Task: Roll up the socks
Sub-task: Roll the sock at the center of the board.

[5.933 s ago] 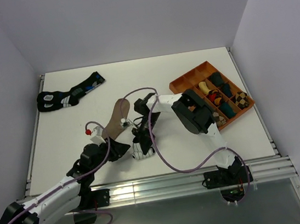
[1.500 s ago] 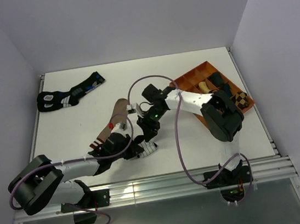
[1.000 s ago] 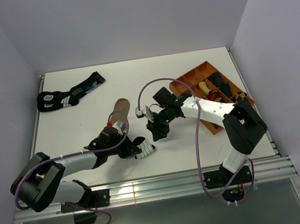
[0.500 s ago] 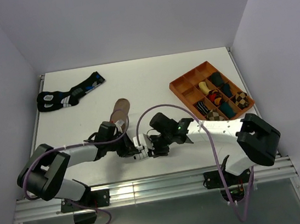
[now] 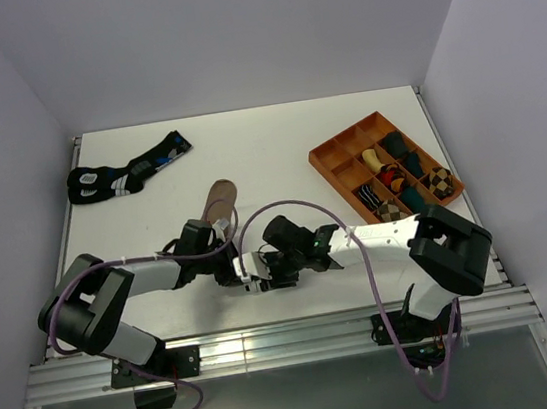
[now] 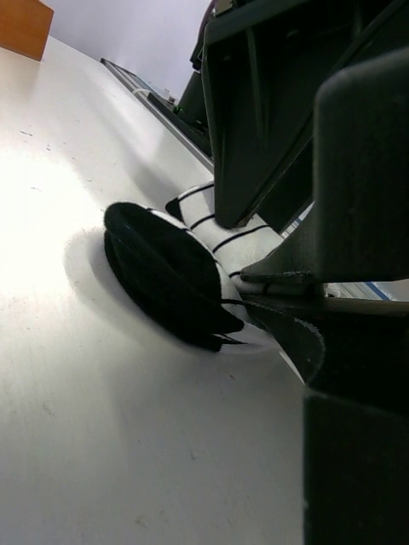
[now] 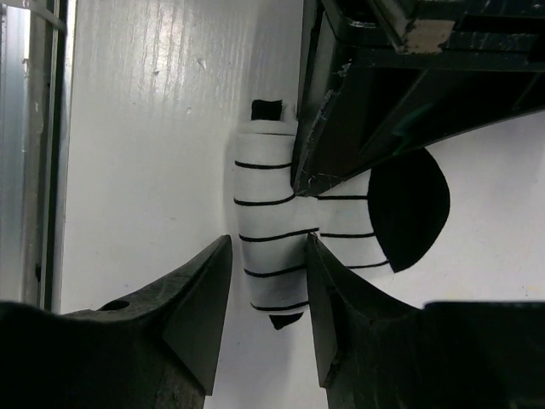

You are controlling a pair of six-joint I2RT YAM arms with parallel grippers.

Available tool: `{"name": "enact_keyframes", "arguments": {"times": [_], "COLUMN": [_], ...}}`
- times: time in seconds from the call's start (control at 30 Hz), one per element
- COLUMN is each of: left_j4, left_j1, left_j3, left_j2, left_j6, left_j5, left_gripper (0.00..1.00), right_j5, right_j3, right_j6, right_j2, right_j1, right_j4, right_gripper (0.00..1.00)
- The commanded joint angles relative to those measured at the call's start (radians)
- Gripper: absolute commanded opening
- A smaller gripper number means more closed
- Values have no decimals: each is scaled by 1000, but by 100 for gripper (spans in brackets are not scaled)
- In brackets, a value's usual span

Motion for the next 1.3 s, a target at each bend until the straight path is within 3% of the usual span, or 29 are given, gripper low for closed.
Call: {"name": "enact_keyframes", "arguments": {"times": [0.0,0.5,0.7,0.87,1.17,1.27], "left_j4": [-149,-81,-53,-64,-24,-15], "left_j1": [6,16,18,16,16,16], "left_j3": [-27,-42,-62,-74,-141,-152], "left_j2": [51,63,16,-59,-170,-209], "left_j6": [85,70,44,23,-36,-47], "left_j5": [-88,-53,-71,-124,-205,-228], "left_gripper": [0,4,15,20,27,33], "right_j5": [14,7,-19,-68,-260,-302], "right_j3": [27,89,117,157,321,381], "right_j6": [6,35,40,41,47,46], "right_j2": [17,125,149,172,273,327], "right_j1": [15,24,22,1,-102,-122], "right_j4": [48,25,-24,-115,-349,-421], "right_gripper": [47,43,25,17,17,17]}}
